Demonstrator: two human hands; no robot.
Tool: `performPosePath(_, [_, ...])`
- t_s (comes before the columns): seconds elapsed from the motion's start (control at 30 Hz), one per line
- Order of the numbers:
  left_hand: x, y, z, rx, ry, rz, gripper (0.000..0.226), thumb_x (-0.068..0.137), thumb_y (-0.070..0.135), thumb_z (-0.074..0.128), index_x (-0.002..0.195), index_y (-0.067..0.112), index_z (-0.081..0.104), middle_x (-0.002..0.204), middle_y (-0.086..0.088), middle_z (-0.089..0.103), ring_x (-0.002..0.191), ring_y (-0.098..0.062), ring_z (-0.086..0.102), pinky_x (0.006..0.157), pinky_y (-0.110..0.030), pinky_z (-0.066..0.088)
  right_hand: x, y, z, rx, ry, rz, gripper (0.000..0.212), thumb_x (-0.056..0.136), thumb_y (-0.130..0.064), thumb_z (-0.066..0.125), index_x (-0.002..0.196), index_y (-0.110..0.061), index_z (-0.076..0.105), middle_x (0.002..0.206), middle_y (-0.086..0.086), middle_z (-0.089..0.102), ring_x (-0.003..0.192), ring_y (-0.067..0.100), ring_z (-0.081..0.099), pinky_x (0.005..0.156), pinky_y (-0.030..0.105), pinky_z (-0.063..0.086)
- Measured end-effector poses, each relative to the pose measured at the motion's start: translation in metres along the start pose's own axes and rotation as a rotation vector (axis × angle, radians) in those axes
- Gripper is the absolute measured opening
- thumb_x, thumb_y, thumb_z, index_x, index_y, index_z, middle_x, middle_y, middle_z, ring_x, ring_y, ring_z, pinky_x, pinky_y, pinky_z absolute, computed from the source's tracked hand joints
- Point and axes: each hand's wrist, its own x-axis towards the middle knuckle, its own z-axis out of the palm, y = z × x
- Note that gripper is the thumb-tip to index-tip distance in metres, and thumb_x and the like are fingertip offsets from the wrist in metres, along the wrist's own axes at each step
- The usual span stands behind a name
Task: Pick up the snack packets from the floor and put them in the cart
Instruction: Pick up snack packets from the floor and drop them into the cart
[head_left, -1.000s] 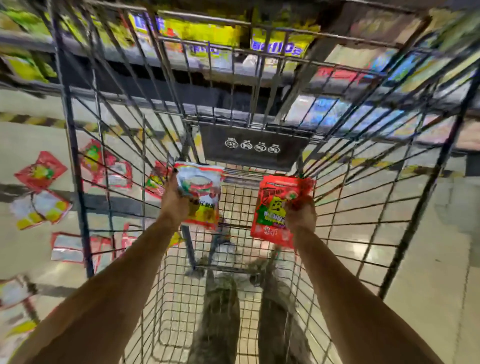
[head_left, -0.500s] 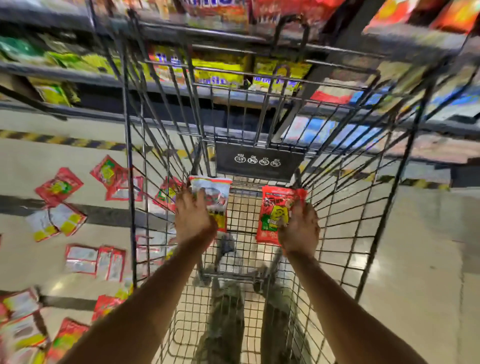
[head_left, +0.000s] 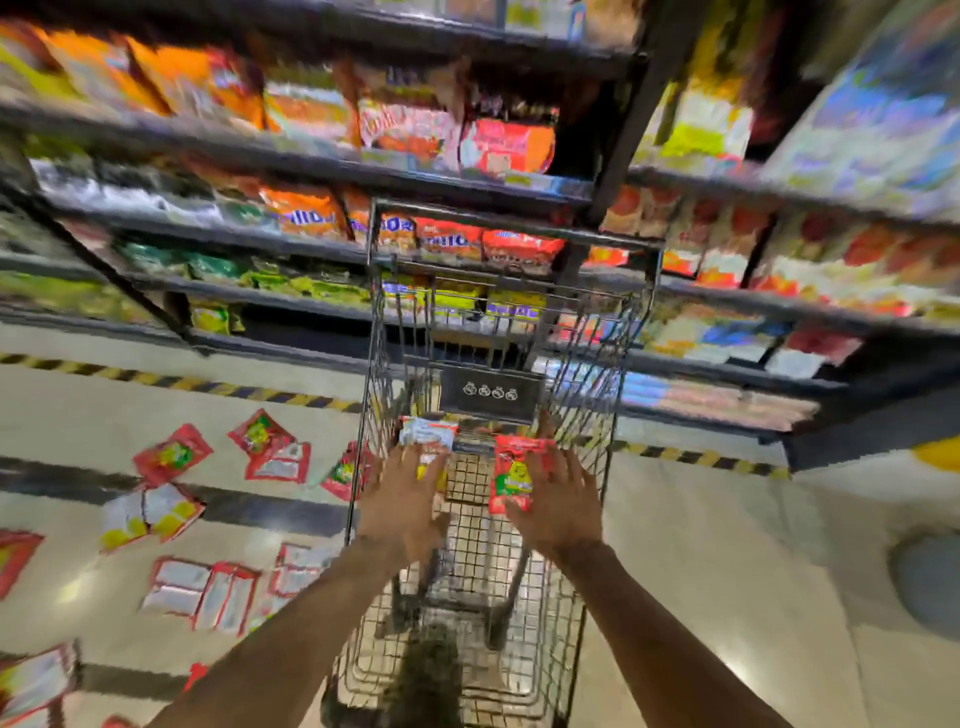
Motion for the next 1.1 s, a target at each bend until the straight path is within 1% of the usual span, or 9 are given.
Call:
performPosePath(0.1, [-0.061, -0.002, -0.017, -0.035, 0.061, -0.063, 0.087, 0.091, 0.064, 0.054, 0.161, 0.035, 0.010, 0.170, -0.005, 0.011, 0.157, -0.032, 0.009, 0.123, -0.055, 0.023, -0.043, -0.007, -0.012, -0.059, 0.075, -0.072, 0.084, 0.084, -0.072, 0.050, 0.154, -0.027, 0.040, 0.157, 0.015, 0.042, 0.147, 0.039, 0.035, 0.116, 0.052, 0.033])
performPosePath(0.2, [-0.132, -0.008, -0.025, -0.065, 0.155, -0.195, 0.082, 0.093, 0.064, 0.050, 0.160, 0.034, 0.015, 0.170, -0.005, 0.014, 0.156, -0.033, 0.013, 0.122, -0.055, 0.025, -0.087, -0.024, -0.034, -0.124, 0.074, -0.168, 0.085, 0.089, -0.072, 0.039, 0.159, -0.025, 0.031, 0.165, 0.014, 0.031, 0.153, 0.035, 0.025, 0.122, 0.052, 0.025])
performPosePath(0.27, [-0.183, -0.017, -0.029, -0.044, 0.202, -0.273, 0.080, 0.095, 0.067, 0.046, 0.161, 0.033, 0.017, 0.170, -0.006, 0.015, 0.155, -0.034, 0.016, 0.122, -0.054, 0.021, -0.117, -0.040, -0.047, -0.134, 0.104, -0.257, 0.082, 0.089, -0.069, 0.034, 0.157, -0.023, 0.032, 0.163, 0.014, 0.030, 0.152, 0.036, 0.024, 0.121, 0.052, 0.027])
performPosePath(0.5, [-0.367, -0.056, -0.011, -0.081, 0.319, -0.551, 0.085, 0.089, 0.070, 0.050, 0.161, 0.034, 0.020, 0.169, -0.008, 0.021, 0.154, -0.034, 0.021, 0.120, -0.054, 0.026, -0.212, -0.123, -0.053, -0.128, 0.158, -0.522, 0.078, 0.090, -0.073, 0.046, 0.153, -0.027, 0.037, 0.161, 0.009, 0.036, 0.151, 0.033, 0.028, 0.120, 0.051, 0.030])
performPosePath(0.6, [-0.440, -0.077, 0.015, -0.102, 0.352, -0.674, 0.083, 0.084, 0.072, 0.050, 0.155, 0.032, 0.035, 0.163, -0.011, 0.034, 0.147, -0.035, 0.035, 0.114, -0.053, 0.037, -0.251, -0.170, -0.040, -0.141, 0.204, -0.676, 0.076, 0.089, -0.074, 0.048, 0.148, -0.026, 0.044, 0.152, 0.007, 0.044, 0.145, 0.032, 0.034, 0.115, 0.048, 0.036])
performPosePath(0.67, [-0.488, -0.088, 0.035, -0.136, 0.352, -0.758, 0.084, 0.080, 0.073, 0.051, 0.152, 0.032, 0.038, 0.158, -0.011, 0.040, 0.143, -0.035, 0.040, 0.111, -0.053, 0.040, -0.279, -0.203, -0.028, -0.172, 0.191, -0.761, 0.080, 0.090, -0.074, 0.045, 0.153, -0.025, 0.039, 0.158, 0.010, 0.038, 0.148, 0.035, 0.030, 0.117, 0.050, 0.032])
performPosePath(0.83, [-0.597, -0.113, 0.083, -0.217, 0.384, -0.951, 0.086, 0.085, 0.071, 0.053, 0.158, 0.035, 0.026, 0.167, -0.006, 0.026, 0.151, -0.032, 0.028, 0.117, -0.050, 0.032, -0.360, -0.287, 0.008, -0.184, 0.122, -0.960, 0.087, 0.086, -0.077, 0.037, 0.156, -0.026, 0.037, 0.159, 0.012, 0.038, 0.149, 0.036, 0.031, 0.117, 0.054, 0.032])
performPosePath(1.0, [-0.715, -0.141, 0.136, -0.207, 0.394, -1.123, 0.086, 0.082, 0.077, 0.046, 0.156, 0.037, 0.032, 0.162, -0.005, 0.037, 0.145, -0.031, 0.039, 0.113, -0.051, 0.039, -0.450, -0.364, 0.064, -0.230, 0.129, -1.133, 0.083, 0.080, -0.075, 0.045, 0.143, -0.021, 0.055, 0.144, 0.014, 0.056, 0.133, 0.038, 0.049, 0.105, 0.053, 0.045])
performPosePath(1.1, [-0.787, -0.156, 0.167, -0.233, 0.393, -1.187, 0.087, 0.083, 0.077, 0.047, 0.158, 0.037, 0.029, 0.164, -0.005, 0.033, 0.149, -0.030, 0.033, 0.116, -0.050, 0.034, -0.511, -0.405, 0.097, -0.256, 0.138, -1.217, 0.081, 0.083, -0.074, 0.050, 0.145, -0.022, 0.051, 0.146, 0.012, 0.054, 0.136, 0.036, 0.048, 0.109, 0.051, 0.042])
